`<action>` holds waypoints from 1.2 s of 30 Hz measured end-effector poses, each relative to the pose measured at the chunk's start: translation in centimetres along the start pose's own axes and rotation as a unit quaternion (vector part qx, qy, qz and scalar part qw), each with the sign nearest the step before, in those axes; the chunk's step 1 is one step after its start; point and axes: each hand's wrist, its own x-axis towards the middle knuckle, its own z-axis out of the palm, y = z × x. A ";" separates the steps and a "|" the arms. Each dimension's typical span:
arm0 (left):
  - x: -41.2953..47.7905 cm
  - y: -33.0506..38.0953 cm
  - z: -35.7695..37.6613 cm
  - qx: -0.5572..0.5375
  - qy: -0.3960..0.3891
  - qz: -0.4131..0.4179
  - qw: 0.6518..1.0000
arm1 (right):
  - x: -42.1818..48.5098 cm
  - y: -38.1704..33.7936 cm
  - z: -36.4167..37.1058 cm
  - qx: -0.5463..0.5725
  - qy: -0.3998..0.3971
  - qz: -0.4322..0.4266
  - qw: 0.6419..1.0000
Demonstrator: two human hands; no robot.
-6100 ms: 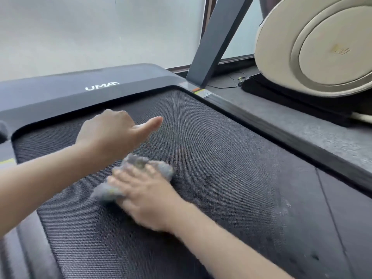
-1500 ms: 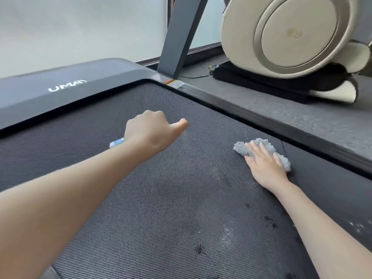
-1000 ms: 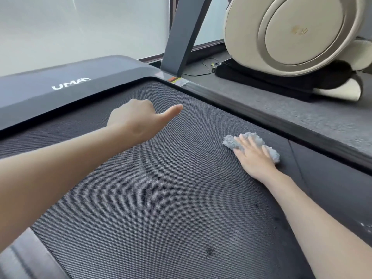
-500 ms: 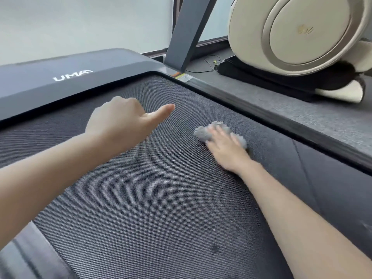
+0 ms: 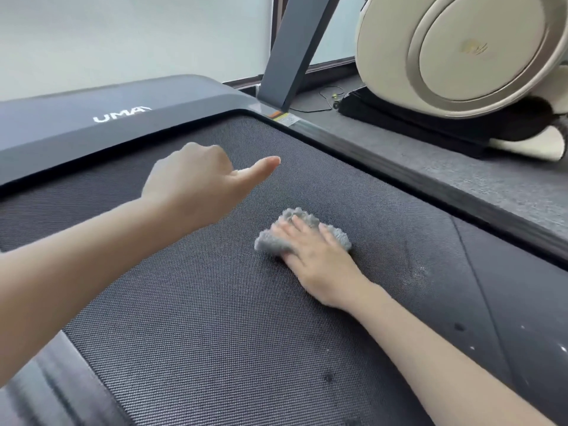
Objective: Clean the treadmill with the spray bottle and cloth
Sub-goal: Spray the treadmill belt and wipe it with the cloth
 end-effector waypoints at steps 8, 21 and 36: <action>-0.9 0.0 -1.8 -0.003 -0.005 -0.023 1.000 | 4.7 2.5 -0.1 -0.010 -0.013 0.121 0.993; -0.5 -0.5 -0.2 0.006 -0.019 -0.013 1.000 | 2.3 5.0 -1.1 0.018 0.003 0.105 0.994; -0.5 -0.4 -0.5 0.022 -0.011 -0.009 1.000 | 0.6 -1.6 0.6 -0.019 0.020 -0.079 0.997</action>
